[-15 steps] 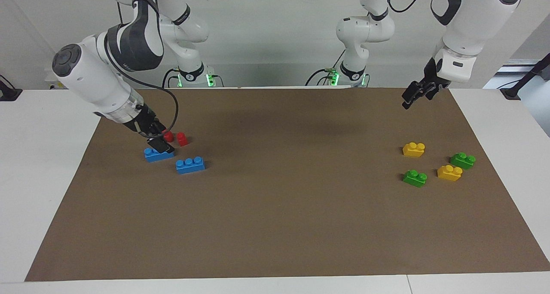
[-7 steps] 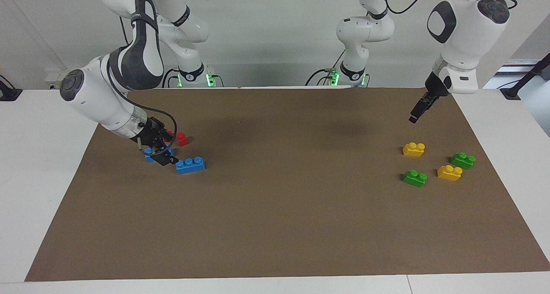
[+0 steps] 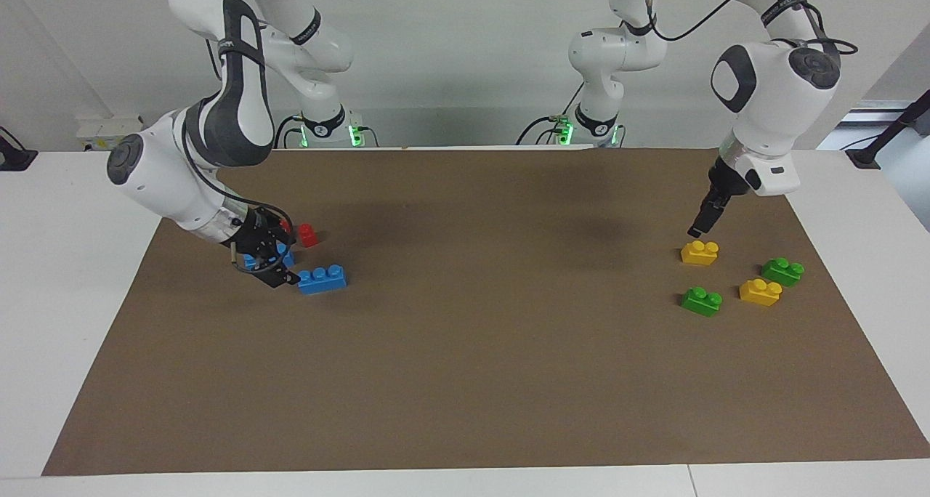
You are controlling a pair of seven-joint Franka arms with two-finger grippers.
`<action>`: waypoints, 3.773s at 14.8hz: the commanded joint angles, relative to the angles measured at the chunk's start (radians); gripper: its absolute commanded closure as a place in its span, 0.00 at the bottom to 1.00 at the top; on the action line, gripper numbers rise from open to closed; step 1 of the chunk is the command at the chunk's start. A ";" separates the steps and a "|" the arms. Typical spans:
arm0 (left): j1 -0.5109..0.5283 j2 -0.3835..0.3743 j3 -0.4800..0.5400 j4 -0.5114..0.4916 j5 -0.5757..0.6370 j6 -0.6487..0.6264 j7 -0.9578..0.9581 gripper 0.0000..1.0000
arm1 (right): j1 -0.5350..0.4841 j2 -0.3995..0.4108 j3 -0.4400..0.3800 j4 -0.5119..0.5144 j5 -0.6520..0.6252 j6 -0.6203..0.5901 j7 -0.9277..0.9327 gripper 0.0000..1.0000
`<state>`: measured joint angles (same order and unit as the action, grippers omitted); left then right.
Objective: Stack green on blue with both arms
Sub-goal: 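Move the left gripper over the green brick while the right gripper approaches the blue brick, then close the left gripper on the green brick while the right gripper grasps the blue brick, then lift the green brick with the left gripper while the right gripper carries the blue brick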
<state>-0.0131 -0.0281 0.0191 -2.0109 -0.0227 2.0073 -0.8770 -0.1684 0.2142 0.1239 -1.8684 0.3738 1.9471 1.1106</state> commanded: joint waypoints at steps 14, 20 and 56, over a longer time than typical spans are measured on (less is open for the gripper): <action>0.082 0.321 -0.002 0.170 -0.020 0.159 -0.266 0.00 | -0.030 0.047 0.011 -0.115 0.028 0.147 -0.149 0.01; 0.088 0.421 -0.004 0.265 -0.023 0.162 -0.272 0.00 | -0.029 0.042 0.010 -0.164 0.052 0.171 -0.160 0.01; 0.093 0.468 -0.005 0.224 -0.033 0.231 -0.260 1.00 | 0.117 0.045 0.011 -0.084 0.126 0.138 -0.014 1.00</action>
<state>0.0846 0.4457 0.0110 -1.7819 -0.0410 2.2256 -1.1418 -0.1235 0.2882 0.1335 -1.9690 0.4936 2.1104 1.0334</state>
